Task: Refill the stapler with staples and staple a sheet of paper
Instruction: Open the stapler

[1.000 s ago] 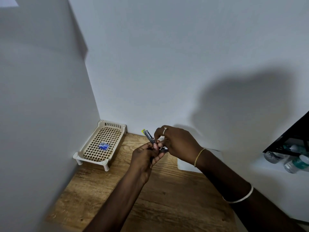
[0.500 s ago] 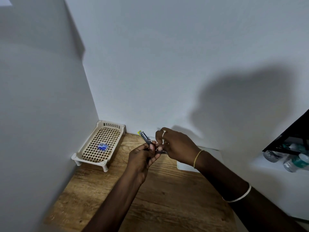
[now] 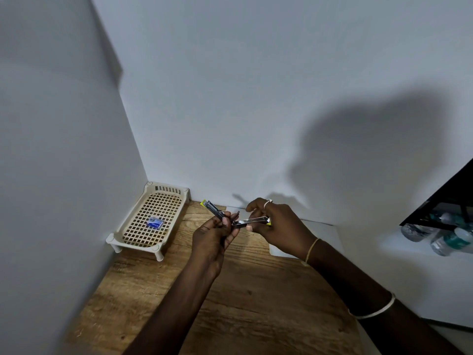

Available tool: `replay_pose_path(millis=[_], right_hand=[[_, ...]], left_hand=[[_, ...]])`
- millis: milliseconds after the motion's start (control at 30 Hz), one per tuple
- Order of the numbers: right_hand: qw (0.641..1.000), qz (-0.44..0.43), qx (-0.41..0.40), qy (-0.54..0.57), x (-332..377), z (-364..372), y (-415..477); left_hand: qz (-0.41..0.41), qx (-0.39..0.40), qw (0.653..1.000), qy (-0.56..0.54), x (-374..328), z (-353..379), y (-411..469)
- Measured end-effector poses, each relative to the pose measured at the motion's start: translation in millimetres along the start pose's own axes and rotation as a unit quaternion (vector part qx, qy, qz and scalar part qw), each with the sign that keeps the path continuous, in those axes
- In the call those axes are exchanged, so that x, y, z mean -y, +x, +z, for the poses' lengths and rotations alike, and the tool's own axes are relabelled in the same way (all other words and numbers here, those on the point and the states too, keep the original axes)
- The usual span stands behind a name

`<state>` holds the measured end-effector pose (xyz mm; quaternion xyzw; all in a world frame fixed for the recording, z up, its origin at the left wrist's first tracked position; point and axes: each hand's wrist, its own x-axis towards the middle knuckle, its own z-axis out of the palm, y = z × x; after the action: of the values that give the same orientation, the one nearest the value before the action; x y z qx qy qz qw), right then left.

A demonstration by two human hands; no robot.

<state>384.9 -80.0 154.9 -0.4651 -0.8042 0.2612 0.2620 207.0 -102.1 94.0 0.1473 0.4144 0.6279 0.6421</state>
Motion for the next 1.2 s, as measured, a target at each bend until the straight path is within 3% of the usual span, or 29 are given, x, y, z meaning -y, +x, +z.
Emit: replay_pose_path(millis=[400, 767, 867, 1100, 1200], right_hand=[[0.982, 0.139, -0.107, 0.062, -55, 48, -53], [0.974, 0.195, -0.104, -0.040, -104, 115, -92], [0.977, 0.181, -0.097, -0.053, -111, 124, -95], [0.987, 0.118, -0.050, -0.097, -127, 144, -99], [0.987, 0.086, -0.032, -0.130, -133, 149, -100]], left_hand=[[0.008, 0.069, 0.988, 0.141, 46, -67, 7], [0.058, 0.084, 0.921, 0.376, 70, -117, 10], [0.090, 0.095, 0.877, 0.462, 72, -119, 18], [0.166, 0.113, 0.739, 0.643, 81, -136, 41], [0.183, 0.123, 0.703, 0.676, 88, -141, 45]])
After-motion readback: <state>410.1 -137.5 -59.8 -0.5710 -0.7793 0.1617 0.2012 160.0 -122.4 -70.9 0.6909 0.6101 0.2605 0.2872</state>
